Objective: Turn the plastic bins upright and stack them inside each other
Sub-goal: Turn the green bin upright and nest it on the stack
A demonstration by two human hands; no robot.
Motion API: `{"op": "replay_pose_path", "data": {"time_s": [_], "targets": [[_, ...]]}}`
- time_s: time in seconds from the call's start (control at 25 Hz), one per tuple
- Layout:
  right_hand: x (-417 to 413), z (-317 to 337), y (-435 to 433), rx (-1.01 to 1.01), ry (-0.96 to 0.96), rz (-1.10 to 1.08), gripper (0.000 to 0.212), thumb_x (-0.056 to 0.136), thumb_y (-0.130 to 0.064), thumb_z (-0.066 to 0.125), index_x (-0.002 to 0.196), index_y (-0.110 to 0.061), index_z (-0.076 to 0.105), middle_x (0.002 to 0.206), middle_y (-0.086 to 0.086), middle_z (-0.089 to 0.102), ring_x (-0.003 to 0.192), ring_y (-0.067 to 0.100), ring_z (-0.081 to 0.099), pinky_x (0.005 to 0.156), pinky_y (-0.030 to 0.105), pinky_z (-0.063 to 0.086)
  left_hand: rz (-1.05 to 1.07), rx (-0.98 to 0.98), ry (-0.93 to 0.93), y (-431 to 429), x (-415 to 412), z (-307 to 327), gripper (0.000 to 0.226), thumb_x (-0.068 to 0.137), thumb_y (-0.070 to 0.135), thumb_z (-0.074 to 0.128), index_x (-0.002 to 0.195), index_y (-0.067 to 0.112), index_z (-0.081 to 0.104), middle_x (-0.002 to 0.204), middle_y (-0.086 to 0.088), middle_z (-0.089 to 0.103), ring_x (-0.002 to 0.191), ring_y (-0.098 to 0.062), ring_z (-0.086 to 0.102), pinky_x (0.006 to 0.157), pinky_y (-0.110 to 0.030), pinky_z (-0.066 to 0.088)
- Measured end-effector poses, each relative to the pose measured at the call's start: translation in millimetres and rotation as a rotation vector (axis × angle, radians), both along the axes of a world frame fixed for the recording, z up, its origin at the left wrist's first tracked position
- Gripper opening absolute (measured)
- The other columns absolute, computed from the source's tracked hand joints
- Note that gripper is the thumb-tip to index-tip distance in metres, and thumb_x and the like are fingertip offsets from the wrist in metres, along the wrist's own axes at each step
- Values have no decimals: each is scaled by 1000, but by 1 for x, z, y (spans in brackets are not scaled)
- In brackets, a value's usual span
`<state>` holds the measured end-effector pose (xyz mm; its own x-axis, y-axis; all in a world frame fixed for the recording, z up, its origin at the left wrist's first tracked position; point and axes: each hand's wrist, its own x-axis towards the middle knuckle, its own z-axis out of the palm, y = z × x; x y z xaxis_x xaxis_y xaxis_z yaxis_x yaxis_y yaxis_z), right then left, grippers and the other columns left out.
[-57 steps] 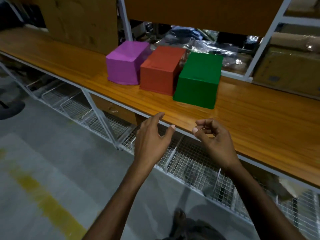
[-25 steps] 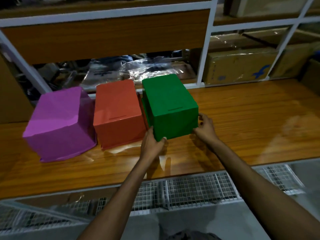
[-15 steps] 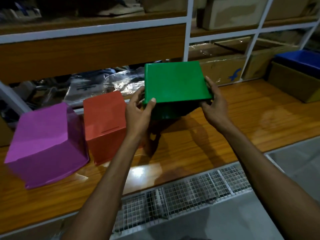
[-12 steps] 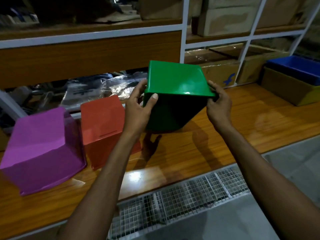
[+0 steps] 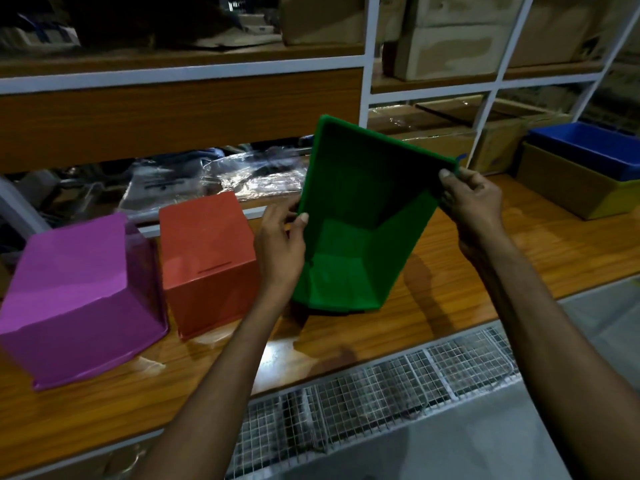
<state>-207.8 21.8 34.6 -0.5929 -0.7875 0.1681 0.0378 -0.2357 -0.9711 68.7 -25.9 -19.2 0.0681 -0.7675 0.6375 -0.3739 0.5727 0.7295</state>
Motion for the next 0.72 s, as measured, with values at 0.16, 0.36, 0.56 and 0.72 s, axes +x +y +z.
{"op": "replay_pose_path", "data": {"time_s": [0.16, 0.36, 0.56, 0.72], "targets": [[29, -7, 23, -66, 395, 360, 54, 102, -14, 56, 152, -31, 44, 150, -5, 54, 131, 9, 57, 98, 28, 55, 166, 279, 267, -30, 6, -13, 26, 91, 3, 67, 116, 4, 72, 107, -12, 75, 94, -24, 70, 77, -19, 50], [69, -38, 48, 110, 807, 277, 68, 98, -18, 62, 156, -42, 35, 119, -6, 46, 103, 3, 51, 81, 19, 50, 134, 526, 587, -39, 6, -44, 28, 95, -8, 57, 122, -6, 63, 93, -10, 67, 86, -19, 60, 73, -21, 50], [42, -9, 30, 129, 465, 266, 57, 93, 2, 61, 146, -19, 53, 119, 9, 57, 99, 17, 58, 87, 33, 55, -125, 688, 589, -35, 6, -23, 35, 97, -1, 59, 129, 12, 63, 96, 4, 71, 85, -11, 67, 63, -19, 55], [0, 16, 9, 324, 21, 368, 40, 97, 0, 55, 130, -21, 63, 118, 3, 70, 110, 18, 66, 87, 36, 56, -322, 916, 311, -37, 10, 15, 43, 93, 3, 61, 126, 29, 67, 106, 5, 76, 85, -7, 70, 69, -26, 56]]}}
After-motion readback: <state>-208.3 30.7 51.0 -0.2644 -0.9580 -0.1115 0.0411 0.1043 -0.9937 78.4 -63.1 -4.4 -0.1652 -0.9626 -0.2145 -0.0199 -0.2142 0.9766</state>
